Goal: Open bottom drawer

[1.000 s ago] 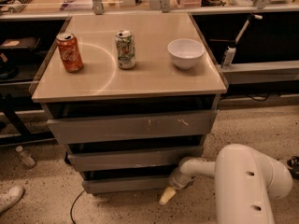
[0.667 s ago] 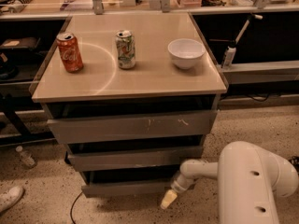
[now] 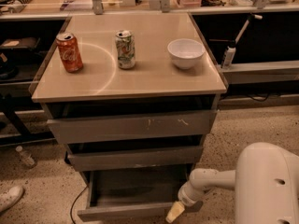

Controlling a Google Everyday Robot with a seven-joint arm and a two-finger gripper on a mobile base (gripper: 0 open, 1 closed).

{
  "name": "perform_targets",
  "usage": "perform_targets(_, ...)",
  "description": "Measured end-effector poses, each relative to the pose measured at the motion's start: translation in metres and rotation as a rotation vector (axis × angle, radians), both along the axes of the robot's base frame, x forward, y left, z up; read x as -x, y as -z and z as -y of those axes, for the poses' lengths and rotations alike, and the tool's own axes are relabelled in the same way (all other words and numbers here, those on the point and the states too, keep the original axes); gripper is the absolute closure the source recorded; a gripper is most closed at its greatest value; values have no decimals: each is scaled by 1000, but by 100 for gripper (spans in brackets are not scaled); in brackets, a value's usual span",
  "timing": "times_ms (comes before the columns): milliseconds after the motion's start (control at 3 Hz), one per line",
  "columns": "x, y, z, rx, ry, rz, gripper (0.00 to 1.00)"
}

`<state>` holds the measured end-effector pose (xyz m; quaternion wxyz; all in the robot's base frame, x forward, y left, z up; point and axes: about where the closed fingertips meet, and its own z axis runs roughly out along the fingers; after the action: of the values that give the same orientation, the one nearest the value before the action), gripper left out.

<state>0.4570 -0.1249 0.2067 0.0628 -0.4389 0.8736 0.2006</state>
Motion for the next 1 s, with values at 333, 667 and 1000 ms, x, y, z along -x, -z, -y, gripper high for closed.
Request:
perform_targets(333,-2,4,-2,12,-16,-6,0)
perform_targets(667,0,21,-5,36,-51,-59,0)
perform_targets(1000,16,29,4,67,-70,-123,0)
